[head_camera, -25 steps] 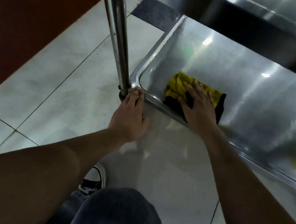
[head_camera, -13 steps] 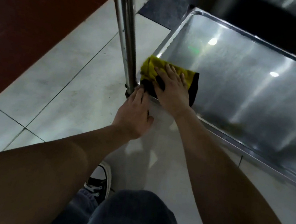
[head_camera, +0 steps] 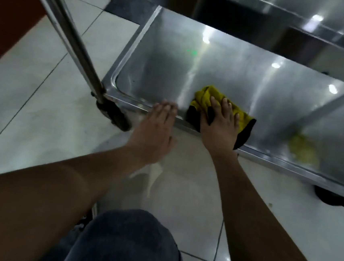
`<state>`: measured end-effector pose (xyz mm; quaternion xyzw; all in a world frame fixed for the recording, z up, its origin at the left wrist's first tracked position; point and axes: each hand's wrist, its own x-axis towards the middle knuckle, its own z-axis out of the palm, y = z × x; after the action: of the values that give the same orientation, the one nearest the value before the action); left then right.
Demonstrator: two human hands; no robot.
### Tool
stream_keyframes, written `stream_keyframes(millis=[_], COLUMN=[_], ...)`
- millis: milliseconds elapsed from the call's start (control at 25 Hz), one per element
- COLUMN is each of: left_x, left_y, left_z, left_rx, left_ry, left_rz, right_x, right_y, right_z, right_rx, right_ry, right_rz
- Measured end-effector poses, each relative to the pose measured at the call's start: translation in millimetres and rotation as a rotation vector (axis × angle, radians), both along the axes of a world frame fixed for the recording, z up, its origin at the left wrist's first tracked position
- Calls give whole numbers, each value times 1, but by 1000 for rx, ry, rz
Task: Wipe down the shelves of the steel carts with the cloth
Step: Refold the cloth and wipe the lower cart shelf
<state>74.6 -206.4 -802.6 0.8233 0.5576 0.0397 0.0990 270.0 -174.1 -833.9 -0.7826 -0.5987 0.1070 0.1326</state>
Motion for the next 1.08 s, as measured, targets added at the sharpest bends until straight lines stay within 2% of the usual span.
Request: stream_keyframes(millis=[160, 360, 520, 600, 760, 840, 1000, 1040, 1080], left_x=[35, 28, 30, 32, 31, 30, 33, 33, 33], left_y=[-16, -20, -20, -19, -21, -22, -19, -18, -17], left_z=[-17, -22, -28, -31, -29, -25, -21, -20, -19], left_rx=[-42, -9, -24, -13, -33, -54, -101, -116, -138], left_ry=[28, 0, 7, -18, -27, -30, -44, -39, -30], left_rz=[-70, -127, -26, -8, 6, 1, -13, -4, -3], right_x=[17, 100, 125, 100, 15, 24, 58, 46, 32], right_y=[-10, -45, 19, 54, 70, 72, 87, 88, 87], right_z=[2, 1, 4, -1, -6, -6, 0, -1, -1], right_rx=[25, 11, -29, 2, 53, 49, 42, 50, 60], right_ry=[1, -55, -3, -30, -40, -25, 31, 22, 4], right_rz=[43, -302, -399, -328, 155, 248, -236, -246, -158])
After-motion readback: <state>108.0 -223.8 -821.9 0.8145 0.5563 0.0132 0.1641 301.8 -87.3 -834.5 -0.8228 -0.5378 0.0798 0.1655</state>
